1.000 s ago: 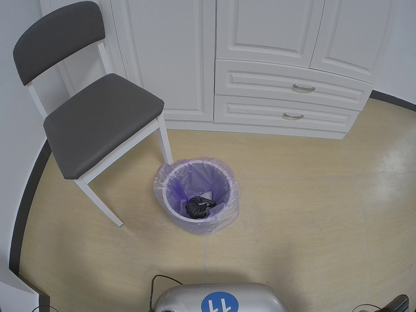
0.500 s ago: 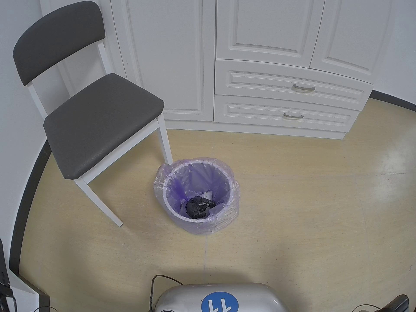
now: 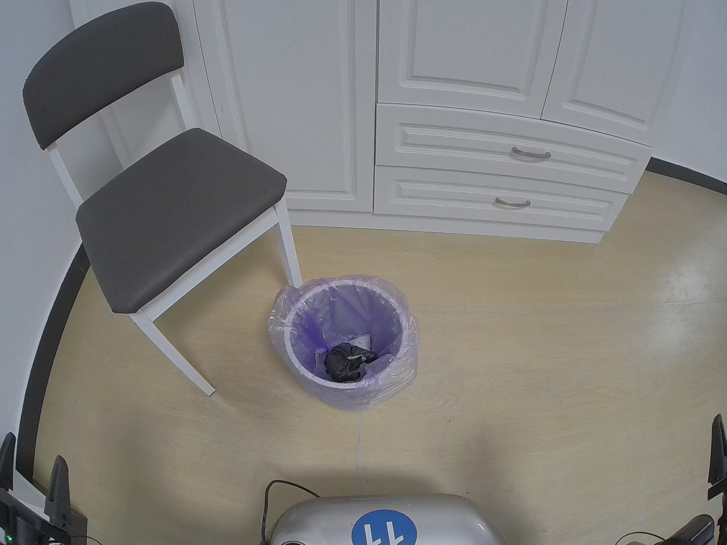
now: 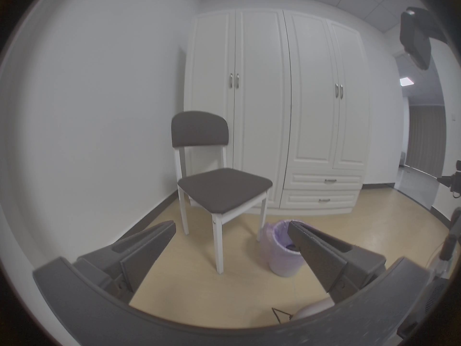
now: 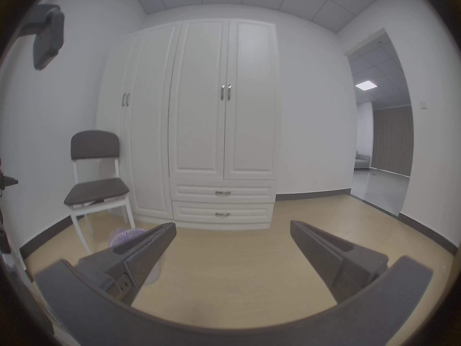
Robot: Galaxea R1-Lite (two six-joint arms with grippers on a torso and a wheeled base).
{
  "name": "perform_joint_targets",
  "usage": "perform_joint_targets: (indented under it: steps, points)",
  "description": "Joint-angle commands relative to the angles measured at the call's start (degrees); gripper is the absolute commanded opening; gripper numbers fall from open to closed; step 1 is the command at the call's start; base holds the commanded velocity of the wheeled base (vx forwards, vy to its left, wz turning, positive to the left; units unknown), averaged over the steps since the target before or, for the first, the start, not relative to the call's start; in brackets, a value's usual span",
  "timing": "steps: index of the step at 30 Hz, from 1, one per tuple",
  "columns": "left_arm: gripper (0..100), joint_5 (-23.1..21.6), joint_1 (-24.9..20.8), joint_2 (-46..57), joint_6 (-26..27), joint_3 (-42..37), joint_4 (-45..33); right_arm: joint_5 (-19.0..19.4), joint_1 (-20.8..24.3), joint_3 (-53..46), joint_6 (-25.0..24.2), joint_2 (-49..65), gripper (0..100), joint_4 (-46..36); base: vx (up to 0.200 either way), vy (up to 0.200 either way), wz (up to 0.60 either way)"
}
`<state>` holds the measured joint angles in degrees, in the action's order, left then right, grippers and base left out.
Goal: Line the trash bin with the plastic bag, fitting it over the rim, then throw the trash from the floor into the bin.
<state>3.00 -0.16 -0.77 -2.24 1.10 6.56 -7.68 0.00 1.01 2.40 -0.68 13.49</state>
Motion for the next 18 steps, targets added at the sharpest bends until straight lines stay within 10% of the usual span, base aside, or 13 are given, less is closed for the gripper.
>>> perform_joint_targets:
  steps: [1,18]
  points:
    - [100,-0.5,0.0,0.8,0.2,-1.1,-2.8,0.6,0.0,-0.9,1.5,0.7,100,-1.2,0.000,0.000,0.00]
    - [100,-2.3,0.0,0.8,0.0,-1.1,-6.6,-2.4,0.0,-0.8,4.6,0.7,100,-9.5,0.000,0.000,0.00]
